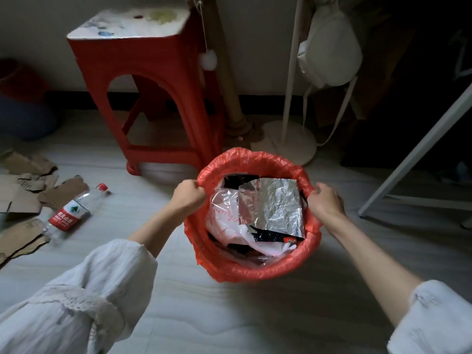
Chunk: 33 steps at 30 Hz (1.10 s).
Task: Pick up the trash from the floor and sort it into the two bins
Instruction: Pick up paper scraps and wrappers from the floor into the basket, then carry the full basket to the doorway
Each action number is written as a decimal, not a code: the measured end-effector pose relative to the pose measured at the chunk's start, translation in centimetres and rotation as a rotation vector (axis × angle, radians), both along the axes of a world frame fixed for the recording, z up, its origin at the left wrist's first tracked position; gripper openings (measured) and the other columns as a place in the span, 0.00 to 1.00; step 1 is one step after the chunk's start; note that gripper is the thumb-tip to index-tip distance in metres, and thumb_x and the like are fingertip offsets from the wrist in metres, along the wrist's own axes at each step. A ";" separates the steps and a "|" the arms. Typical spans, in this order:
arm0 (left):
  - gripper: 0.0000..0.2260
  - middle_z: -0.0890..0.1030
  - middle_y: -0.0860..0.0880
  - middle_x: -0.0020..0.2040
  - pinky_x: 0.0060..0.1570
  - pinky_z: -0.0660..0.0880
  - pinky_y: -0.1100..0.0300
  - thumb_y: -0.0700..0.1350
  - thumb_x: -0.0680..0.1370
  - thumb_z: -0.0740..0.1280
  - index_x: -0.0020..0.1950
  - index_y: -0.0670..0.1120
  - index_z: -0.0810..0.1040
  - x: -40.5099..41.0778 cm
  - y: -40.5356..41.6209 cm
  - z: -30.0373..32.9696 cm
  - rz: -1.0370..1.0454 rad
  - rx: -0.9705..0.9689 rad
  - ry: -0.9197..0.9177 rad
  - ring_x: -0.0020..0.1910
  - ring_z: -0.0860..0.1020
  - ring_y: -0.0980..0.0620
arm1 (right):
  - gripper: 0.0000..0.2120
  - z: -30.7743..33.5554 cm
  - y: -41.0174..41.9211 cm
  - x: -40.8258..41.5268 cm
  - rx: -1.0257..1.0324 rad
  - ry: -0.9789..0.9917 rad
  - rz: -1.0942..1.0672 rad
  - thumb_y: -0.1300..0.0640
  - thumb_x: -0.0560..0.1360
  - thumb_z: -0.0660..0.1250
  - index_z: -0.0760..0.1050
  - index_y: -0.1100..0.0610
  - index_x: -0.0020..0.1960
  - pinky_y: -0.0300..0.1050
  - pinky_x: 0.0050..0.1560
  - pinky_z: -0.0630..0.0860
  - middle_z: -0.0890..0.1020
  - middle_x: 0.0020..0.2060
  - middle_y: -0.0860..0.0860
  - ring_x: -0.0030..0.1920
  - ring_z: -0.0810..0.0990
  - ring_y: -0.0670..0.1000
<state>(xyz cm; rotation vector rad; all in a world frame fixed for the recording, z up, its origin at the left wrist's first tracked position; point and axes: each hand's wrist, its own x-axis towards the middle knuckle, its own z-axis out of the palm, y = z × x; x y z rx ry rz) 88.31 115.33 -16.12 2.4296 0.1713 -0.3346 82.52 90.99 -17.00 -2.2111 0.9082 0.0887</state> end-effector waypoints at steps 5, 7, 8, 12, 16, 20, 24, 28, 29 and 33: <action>0.12 0.71 0.46 0.34 0.37 0.67 0.59 0.37 0.75 0.55 0.42 0.45 0.78 -3.5 -0.8 7.2 0.042 -0.154 0.187 0.33 0.67 0.50 | 0.15 6.1 -1.9 -4.8 0.124 0.074 -0.034 0.60 0.78 0.53 0.75 0.58 0.59 0.49 0.55 0.72 0.79 0.57 0.60 0.56 0.76 0.61; 0.13 0.71 0.46 0.34 0.37 0.66 0.59 0.37 0.75 0.55 0.45 0.44 0.80 -5.2 -1.6 11.3 0.010 -0.164 0.227 0.34 0.67 0.50 | 0.14 9.8 -2.8 -7.3 0.175 0.120 -0.056 0.60 0.77 0.54 0.78 0.57 0.54 0.45 0.49 0.71 0.81 0.52 0.59 0.53 0.77 0.60; 0.13 0.71 0.46 0.34 0.37 0.66 0.58 0.38 0.75 0.55 0.45 0.43 0.80 -6.2 -1.8 12.9 -0.006 -0.168 0.240 0.34 0.67 0.50 | 0.14 11.5 -3.0 -8.7 0.203 0.141 -0.069 0.60 0.77 0.54 0.78 0.58 0.52 0.44 0.47 0.70 0.81 0.50 0.59 0.52 0.78 0.60; 0.12 0.75 0.44 0.33 0.35 0.74 0.53 0.43 0.73 0.56 0.45 0.41 0.79 -9.8 -2.7 21.6 -0.066 -0.137 0.307 0.34 0.71 0.50 | 0.12 20.1 -4.4 -14.3 0.321 0.193 -0.174 0.56 0.76 0.57 0.78 0.57 0.46 0.48 0.48 0.75 0.83 0.45 0.58 0.48 0.81 0.59; 0.13 0.79 0.44 0.38 0.42 0.76 0.53 0.40 0.75 0.57 0.36 0.49 0.79 -13.0 -5.2 33.3 -0.142 -0.168 0.386 0.37 0.73 0.50 | 0.12 29.9 -6.1 -21.2 0.404 0.188 -0.315 0.53 0.74 0.58 0.78 0.57 0.45 0.53 0.49 0.78 0.84 0.39 0.55 0.44 0.82 0.58; 0.12 0.75 0.48 0.37 0.40 0.70 0.58 0.41 0.75 0.59 0.35 0.51 0.77 -15.6 -9.5 45.2 -0.298 -0.233 0.421 0.39 0.71 0.51 | 0.11 40.7 -7.3 -28.8 0.476 0.164 -0.490 0.51 0.75 0.59 0.80 0.52 0.46 0.54 0.51 0.79 0.85 0.38 0.54 0.43 0.83 0.56; 0.11 0.77 0.47 0.38 0.40 0.71 0.58 0.42 0.76 0.59 0.35 0.51 0.75 -19.3 -14.5 53.2 -0.467 -0.209 0.401 0.38 0.74 0.50 | 0.11 47.9 -9.3 -35.6 0.482 0.082 -0.649 0.54 0.74 0.60 0.80 0.56 0.46 0.48 0.45 0.78 0.84 0.40 0.59 0.37 0.80 0.52; 0.15 0.79 0.47 0.38 0.43 0.76 0.55 0.39 0.76 0.59 0.36 0.55 0.78 -23.9 -19.9 57.2 -0.574 -0.220 0.404 0.37 0.76 0.51 | 0.12 51.4 -12.3 -41.8 0.459 -0.003 -0.762 0.55 0.73 0.59 0.79 0.58 0.46 0.43 0.41 0.71 0.80 0.32 0.54 0.34 0.76 0.51; 0.15 0.79 0.46 0.39 0.44 0.76 0.54 0.40 0.76 0.59 0.36 0.54 0.78 -25.4 -21.5 57.9 -0.593 -0.218 0.407 0.38 0.76 0.50 | 0.12 52.2 -13.5 -43.6 0.460 -0.025 -0.787 0.55 0.73 0.59 0.79 0.58 0.46 0.43 0.41 0.71 0.80 0.32 0.53 0.34 0.76 0.51; 0.14 0.79 0.44 0.40 0.49 0.77 0.51 0.40 0.77 0.59 0.37 0.53 0.78 -30.8 -27.0 59.1 -0.629 -0.243 0.402 0.39 0.76 0.48 | 0.11 54.3 -17.7 -49.8 0.450 -0.078 -0.862 0.55 0.73 0.60 0.80 0.57 0.43 0.43 0.41 0.71 0.81 0.31 0.54 0.34 0.76 0.51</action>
